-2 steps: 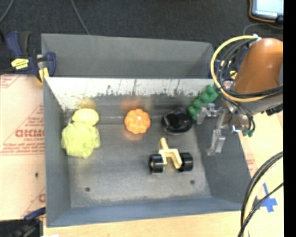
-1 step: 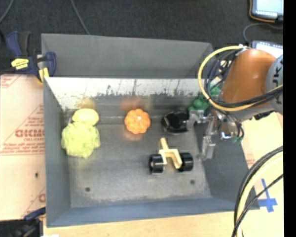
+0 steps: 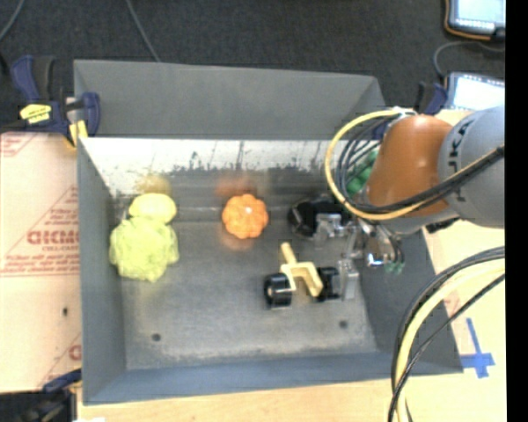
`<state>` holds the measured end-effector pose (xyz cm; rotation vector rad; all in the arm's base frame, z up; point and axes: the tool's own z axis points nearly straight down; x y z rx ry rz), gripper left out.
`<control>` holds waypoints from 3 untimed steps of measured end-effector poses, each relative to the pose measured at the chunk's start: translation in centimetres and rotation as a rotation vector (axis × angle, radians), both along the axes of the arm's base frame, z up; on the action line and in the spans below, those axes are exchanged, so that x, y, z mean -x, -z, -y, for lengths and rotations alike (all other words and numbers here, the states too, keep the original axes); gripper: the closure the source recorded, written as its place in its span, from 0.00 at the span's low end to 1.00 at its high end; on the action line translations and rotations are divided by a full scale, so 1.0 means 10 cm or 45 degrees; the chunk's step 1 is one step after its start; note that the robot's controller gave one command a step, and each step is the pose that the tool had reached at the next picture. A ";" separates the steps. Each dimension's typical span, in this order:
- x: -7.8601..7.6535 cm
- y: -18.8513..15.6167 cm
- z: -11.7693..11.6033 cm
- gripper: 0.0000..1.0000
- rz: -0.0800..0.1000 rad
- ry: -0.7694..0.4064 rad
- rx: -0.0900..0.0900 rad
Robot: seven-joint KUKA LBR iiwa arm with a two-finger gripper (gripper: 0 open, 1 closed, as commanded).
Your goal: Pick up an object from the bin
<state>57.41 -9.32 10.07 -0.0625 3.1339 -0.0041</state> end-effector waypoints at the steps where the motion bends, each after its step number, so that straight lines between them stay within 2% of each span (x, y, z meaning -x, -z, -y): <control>1: 0.01 0.23 -0.02 0.00 -0.028 0.049 -0.005; 2: -0.02 0.26 -0.01 1.00 -0.004 0.047 0.001; 3: -0.02 0.26 -0.01 1.00 -0.005 0.047 0.001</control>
Offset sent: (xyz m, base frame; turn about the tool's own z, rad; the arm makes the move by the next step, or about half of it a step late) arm -0.0117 0.0061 -0.0307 0.1360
